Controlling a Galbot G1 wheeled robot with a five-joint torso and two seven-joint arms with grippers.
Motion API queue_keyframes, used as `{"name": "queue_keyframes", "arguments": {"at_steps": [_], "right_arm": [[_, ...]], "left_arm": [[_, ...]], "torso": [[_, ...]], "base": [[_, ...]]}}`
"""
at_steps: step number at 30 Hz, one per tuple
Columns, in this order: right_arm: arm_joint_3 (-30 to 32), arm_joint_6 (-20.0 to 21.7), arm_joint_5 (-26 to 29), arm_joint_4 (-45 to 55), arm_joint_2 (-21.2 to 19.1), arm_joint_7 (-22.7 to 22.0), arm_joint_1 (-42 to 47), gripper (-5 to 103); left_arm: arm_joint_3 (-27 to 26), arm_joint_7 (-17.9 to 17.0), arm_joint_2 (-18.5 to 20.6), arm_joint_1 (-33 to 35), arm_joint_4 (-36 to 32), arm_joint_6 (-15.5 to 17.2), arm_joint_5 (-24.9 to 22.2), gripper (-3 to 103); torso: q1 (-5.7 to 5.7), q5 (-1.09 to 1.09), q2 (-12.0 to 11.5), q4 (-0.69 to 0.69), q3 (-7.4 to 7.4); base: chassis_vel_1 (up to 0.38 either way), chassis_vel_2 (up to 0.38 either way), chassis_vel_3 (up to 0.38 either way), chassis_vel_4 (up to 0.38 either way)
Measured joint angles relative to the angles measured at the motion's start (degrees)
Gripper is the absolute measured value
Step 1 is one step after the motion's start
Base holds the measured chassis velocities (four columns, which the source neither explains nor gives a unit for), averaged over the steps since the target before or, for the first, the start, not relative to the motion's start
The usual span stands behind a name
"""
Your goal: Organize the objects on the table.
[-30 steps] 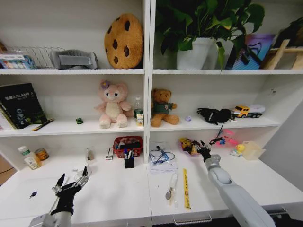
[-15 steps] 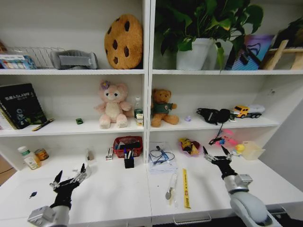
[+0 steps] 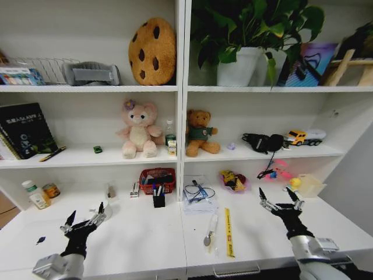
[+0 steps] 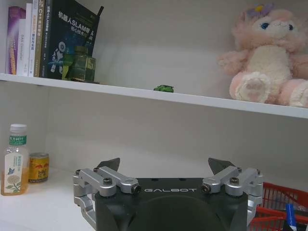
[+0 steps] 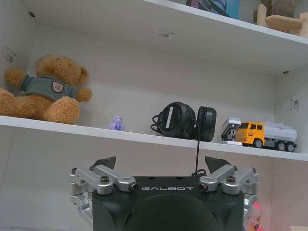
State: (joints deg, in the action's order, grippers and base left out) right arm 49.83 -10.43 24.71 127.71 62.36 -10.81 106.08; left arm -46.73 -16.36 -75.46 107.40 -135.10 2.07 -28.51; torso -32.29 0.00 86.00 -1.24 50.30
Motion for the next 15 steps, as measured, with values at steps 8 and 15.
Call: {"name": "queue_keyframes", "arguments": {"at_steps": [8, 15], "right_arm": [[0.69, 1.14, 3.75, -0.52, -4.14, 0.2, -2.36, 100], [-1.51, 1.47, 3.02, -0.19, -2.61, 0.21, -2.43, 100]], "left_arm": [[-0.12, 0.24, 0.14, -0.01, -0.04, -0.1, -0.42, 100], [-0.6, 0.19, 0.09, -0.45, -0.13, -0.17, -0.97, 100]], "torso": [[0.0, -0.01, -0.01, 0.04, 0.01], [-0.01, 0.0, -0.01, 0.01, 0.01]], "base": [[0.0, 0.0, 0.0, 0.0], [0.0, 0.0, 0.0, 0.0]]}}
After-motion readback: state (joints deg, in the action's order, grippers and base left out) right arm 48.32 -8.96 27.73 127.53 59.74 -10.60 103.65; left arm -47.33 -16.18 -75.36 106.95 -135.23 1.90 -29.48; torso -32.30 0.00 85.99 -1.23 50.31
